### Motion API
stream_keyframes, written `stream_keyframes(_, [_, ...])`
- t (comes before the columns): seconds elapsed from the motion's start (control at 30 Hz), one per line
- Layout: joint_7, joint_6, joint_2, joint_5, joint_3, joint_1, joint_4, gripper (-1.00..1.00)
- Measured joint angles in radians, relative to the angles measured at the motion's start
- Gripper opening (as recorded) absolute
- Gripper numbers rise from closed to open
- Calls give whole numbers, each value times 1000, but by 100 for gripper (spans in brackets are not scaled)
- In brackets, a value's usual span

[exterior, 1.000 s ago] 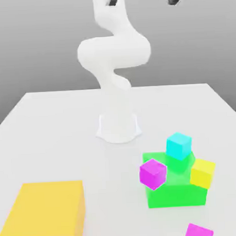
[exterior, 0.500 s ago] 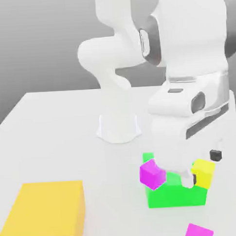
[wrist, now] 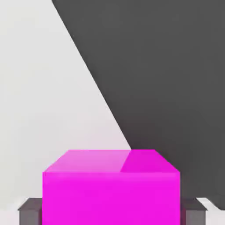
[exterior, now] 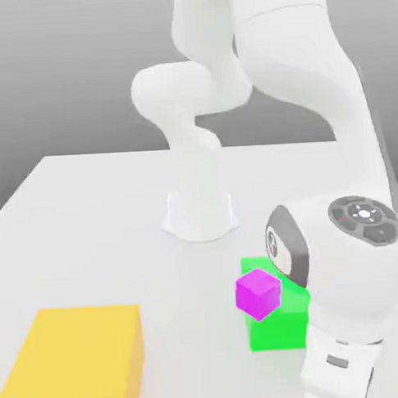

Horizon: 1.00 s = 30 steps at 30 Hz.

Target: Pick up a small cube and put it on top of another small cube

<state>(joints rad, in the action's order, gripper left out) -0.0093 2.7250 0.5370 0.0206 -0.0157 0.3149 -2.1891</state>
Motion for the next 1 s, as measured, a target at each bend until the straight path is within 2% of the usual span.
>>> stream_keyframes(0.1, [0,-3,-4,-1,0,1,-1,-100])
stream_keyframes(0.23, [3,-101,-128,-3,-3,4,-27,-100])
stream_keyframes(0.5, [108,-227,-403,69,50,49,-186,-100])
stream_keyframes(0.73, [284,-322,-655,27,82,108,-335,-100])
stream_keyframes(0.8, [324,-306,-674,8,94,107,-369,-100])
stream_keyframes(0.9, [344,-196,-597,-8,96,108,-401,-100])
stream_keyframes(0.93, [347,-167,-575,-12,96,110,-408,100])
stream_keyframes(1.0, [347,-167,-575,-12,95,110,-408,100])
